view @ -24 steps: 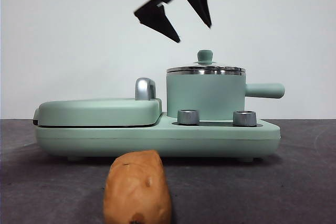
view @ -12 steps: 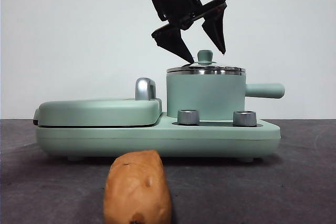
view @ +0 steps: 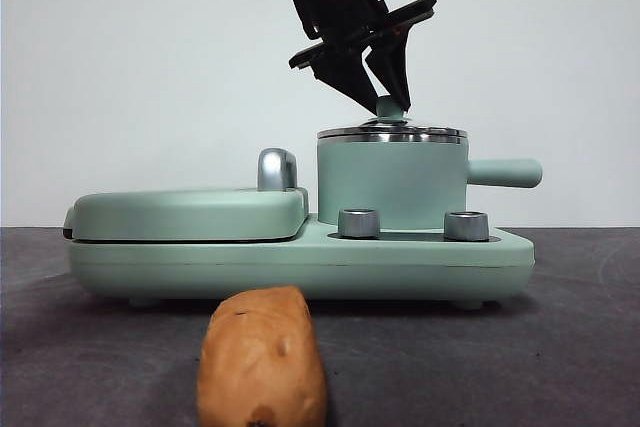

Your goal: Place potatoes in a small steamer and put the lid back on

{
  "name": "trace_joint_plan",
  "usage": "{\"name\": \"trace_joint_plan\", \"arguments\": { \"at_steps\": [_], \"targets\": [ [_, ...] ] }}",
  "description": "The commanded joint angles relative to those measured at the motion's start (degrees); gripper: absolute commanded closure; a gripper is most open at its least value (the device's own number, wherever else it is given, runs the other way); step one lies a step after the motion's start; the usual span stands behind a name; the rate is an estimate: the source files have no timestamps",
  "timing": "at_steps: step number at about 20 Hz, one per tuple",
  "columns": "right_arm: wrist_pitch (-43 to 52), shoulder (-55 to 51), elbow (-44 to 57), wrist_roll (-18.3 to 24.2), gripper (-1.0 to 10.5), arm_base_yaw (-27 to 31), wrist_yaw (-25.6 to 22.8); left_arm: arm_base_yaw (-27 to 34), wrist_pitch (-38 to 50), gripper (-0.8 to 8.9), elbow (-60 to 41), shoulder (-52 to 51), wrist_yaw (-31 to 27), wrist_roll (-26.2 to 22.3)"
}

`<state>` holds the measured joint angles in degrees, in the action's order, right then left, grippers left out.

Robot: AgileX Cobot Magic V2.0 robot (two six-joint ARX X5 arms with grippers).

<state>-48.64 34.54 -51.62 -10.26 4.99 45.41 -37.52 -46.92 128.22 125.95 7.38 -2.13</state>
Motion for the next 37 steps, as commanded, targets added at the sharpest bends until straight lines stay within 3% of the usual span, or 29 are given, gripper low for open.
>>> {"name": "trace_joint_plan", "arguments": {
  "at_steps": [1, 9, 15, 25, 32, 37],
  "targets": [
    [0.39, 0.17, -0.87, 0.85, 4.2, 0.0, 0.04, -0.44, 0.15, 7.99, 2.01, 1.27, -0.31, -0.46],
    [0.37, 0.17, -0.87, 0.85, 4.2, 0.0, -0.39, -0.31, -0.28, 7.99, 4.9, -0.11, -0.28, -0.17],
    [0.37, 0.17, -0.87, 0.85, 4.2, 0.0, -0.42, 0.04, -7.37, 7.99, 11.04, -1.2, -0.31, 0.28],
    [0.37, 0.22, -0.87, -1.29, 4.2, -0.7, -0.77, 9.7, -12.94, 7.99, 11.21, -4.55, -1.38, 2.64],
    [0.66, 2.21, -0.9, -8.96, 4.2, -13.55, -11.78, 16.94, -14.34, 7.99, 11.21, -4.63, -2.64, 2.95],
    [4.39, 11.28, -0.92, -15.76, 4.2, -30.97, -22.56, 19.96, -13.97, 7.99, 11.19, -4.63, -2.67, 3.04]
  ]
}}
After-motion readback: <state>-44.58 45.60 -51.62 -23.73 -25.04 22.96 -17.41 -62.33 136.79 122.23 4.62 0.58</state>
